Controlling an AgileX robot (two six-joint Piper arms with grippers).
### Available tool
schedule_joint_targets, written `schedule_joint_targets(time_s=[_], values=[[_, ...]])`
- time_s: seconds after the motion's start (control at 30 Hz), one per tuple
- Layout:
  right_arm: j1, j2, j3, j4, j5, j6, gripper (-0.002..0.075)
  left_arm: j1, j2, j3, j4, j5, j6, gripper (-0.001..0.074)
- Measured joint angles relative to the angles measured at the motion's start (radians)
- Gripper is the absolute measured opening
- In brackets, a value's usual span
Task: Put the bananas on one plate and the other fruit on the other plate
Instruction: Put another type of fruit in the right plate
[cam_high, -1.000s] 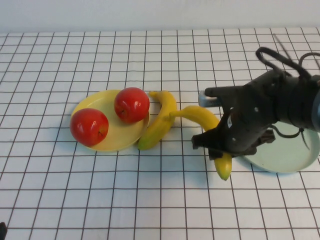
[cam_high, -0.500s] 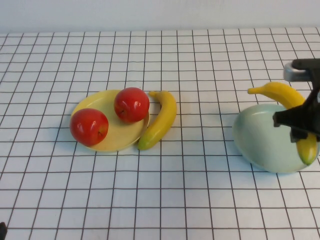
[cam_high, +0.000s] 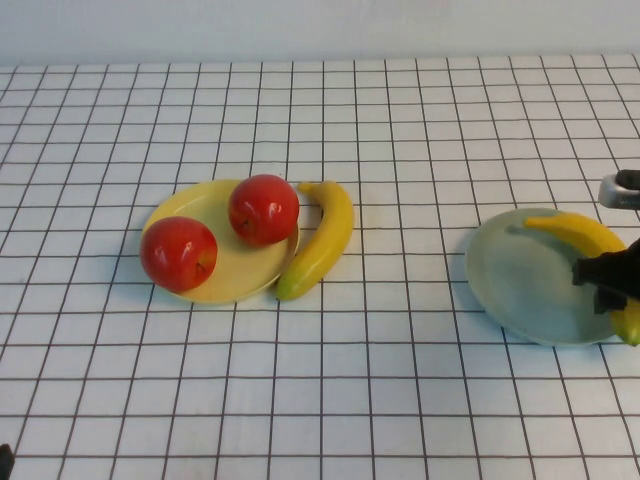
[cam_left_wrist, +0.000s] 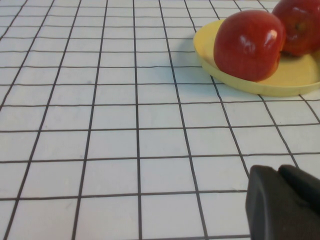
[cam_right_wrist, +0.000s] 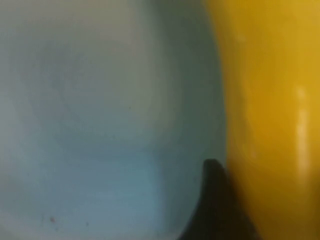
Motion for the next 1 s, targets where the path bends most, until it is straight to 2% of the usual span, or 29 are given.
schedule_joint_targets(time_s=[0.1,0.2,0.43,0.63,0.87,1.0], values=[[0.000,0.011,0.000,0.012,-0.012,-0.010,0.0471,0.000,0.000,0.000,0.000,0.000,0.000,0.0001],[0.002,0.003,-0.014,0.019,0.000,-0.010,0.0505,0.000,0.000,0.000,0.000,0.000,0.000,0.0001],[0.075,-0.089,-0.140,0.044,0.072,-0.010,0.0509,0.000,0.000,0.000,0.000,0.000,0.000,0.0001],[0.215,-0.072,-0.304,0.082,0.126,-0.010,0.0509,0.000,0.000,0.000,0.000,0.000,0.000,0.0001],[0.373,0.150,-0.571,0.098,0.253,0.011,0.0510,0.000,0.000,0.000,0.000,0.000,0.000,0.0001],[0.413,0.299,-0.751,0.154,0.323,0.011,0.0510,0.000,0.000,0.000,0.000,0.000,0.000,0.0001]])
